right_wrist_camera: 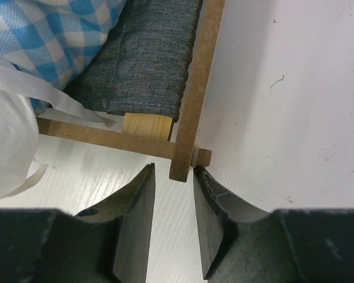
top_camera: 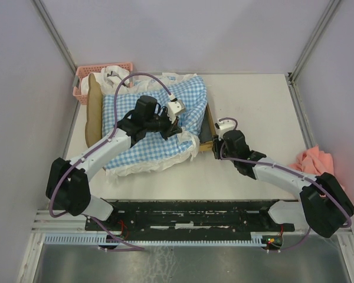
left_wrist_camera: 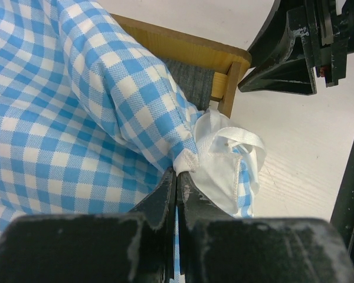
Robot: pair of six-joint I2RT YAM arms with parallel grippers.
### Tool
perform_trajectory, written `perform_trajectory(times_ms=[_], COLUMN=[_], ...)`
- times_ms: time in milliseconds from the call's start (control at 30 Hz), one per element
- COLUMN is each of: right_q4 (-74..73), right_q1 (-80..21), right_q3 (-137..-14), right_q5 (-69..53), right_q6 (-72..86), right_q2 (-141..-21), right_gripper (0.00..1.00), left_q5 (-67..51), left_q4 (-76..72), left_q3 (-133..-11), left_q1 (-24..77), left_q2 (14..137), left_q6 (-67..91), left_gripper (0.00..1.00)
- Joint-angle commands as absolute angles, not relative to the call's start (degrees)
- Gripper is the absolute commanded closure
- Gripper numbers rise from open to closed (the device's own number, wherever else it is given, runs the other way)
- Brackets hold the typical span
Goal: Set up the pet bed
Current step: Adjust the bed frame at the center of the board.
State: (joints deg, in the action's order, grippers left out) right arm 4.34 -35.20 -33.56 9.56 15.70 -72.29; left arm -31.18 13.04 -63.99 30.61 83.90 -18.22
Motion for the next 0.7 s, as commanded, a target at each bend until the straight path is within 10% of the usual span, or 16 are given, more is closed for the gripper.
perform_trajectory(times_ms=[0,300,667], right_q4=[12.0,2.6,26.5], right_q1=[-34.9,-35.0,-42.1], right_q3=[-38.8,-39.6,-24.8], right_q5=[9.6,6.5,8.5], right_q6=[9.6,14.2,16.3], right_q2=[-73.6,-68.5,-69.5], right_gripper=[0.60,0.57,0.51], left_q5=[-32.3,-33.6,-33.6], left_q4=[11.6,7.8,5.7], left_q3=[-64.5,-64.9,-64.2], left_q1=[30.4,30.4,30.5], left_q2=[84.2,85.7,85.7], left_q6=[-18.2,-13.3,-10.6], left_gripper=[0.97,0.97,0.97])
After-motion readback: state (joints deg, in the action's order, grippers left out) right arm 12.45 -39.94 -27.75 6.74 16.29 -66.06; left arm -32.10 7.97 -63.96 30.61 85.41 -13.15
